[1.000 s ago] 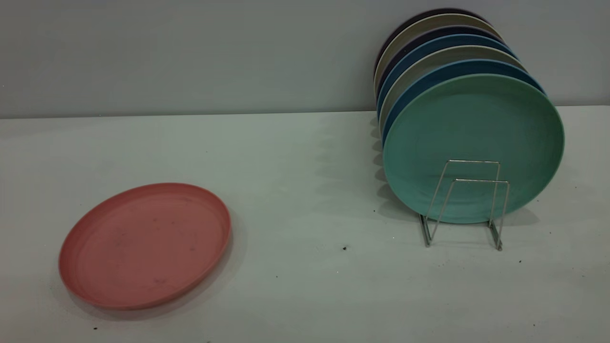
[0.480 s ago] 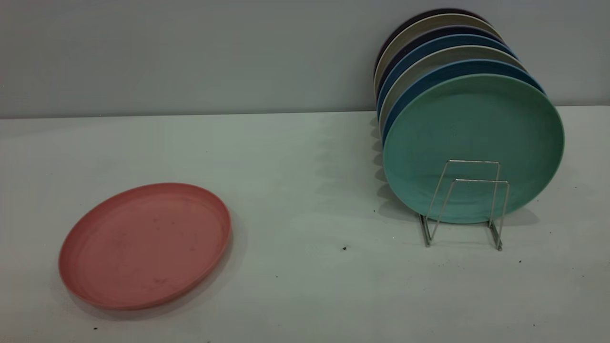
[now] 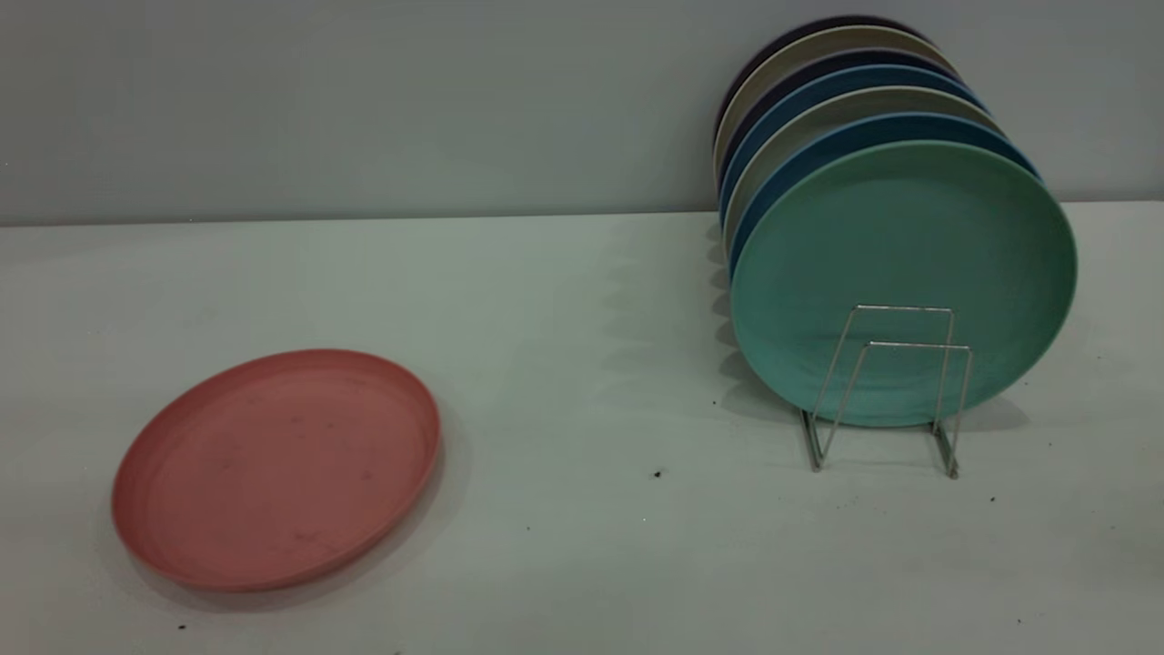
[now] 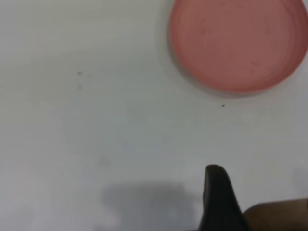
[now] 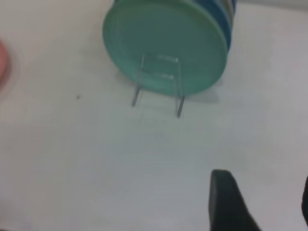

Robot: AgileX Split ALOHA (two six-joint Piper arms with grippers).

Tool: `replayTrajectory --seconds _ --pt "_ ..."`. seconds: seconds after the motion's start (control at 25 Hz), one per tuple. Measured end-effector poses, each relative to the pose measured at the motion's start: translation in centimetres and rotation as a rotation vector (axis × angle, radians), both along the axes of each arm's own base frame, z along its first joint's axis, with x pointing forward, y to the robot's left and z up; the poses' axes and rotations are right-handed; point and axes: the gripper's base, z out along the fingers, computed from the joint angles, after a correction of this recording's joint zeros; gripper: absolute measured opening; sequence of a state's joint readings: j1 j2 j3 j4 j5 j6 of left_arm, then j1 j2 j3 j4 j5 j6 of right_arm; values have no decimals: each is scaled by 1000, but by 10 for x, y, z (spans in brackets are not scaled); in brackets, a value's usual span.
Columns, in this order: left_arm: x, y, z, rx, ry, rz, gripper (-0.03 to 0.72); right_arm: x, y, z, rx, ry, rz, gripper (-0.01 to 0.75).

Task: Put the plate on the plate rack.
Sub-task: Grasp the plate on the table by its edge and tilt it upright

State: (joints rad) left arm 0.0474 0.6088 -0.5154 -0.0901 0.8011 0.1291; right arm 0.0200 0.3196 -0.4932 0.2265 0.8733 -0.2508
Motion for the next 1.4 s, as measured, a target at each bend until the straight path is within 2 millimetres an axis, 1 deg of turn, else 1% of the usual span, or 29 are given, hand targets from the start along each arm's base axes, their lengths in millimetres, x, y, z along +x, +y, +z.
replayTrajectory --seconds 0.08,0.24,0.44,0.56,0.72,0.84,0.96,1.04,1.24,1.4 --pt "19 -1 -7 -20 36 -11 466 10 1 -2 3 36 10 390" --pt "49 -3 -18 -46 165 -46 466 27 3 -6 2 97 34 390" --pt "83 -1 -15 -57 214 -59 466 39 4 -10 -7 132 54 390" --pt "101 9 -20 -73 250 -30 466 40 4 -10 -18 122 58 390" --pt "122 25 -37 -176 289 -15 466 41 4 -9 -20 106 56 390" --pt "139 33 -54 -302 295 -42 466 42 4 -9 -27 102 61 390" --pt "155 43 -79 -419 302 -30 466 42 4 -9 -31 99 63 390" --pt "162 49 -97 -469 318 -11 466 42 4 -9 -31 98 63 390" --pt "181 61 -140 -525 364 54 466 42 4 -8 -32 94 64 390" --pt "187 65 -172 -544 404 133 463 42 4 -8 -32 95 64 390"
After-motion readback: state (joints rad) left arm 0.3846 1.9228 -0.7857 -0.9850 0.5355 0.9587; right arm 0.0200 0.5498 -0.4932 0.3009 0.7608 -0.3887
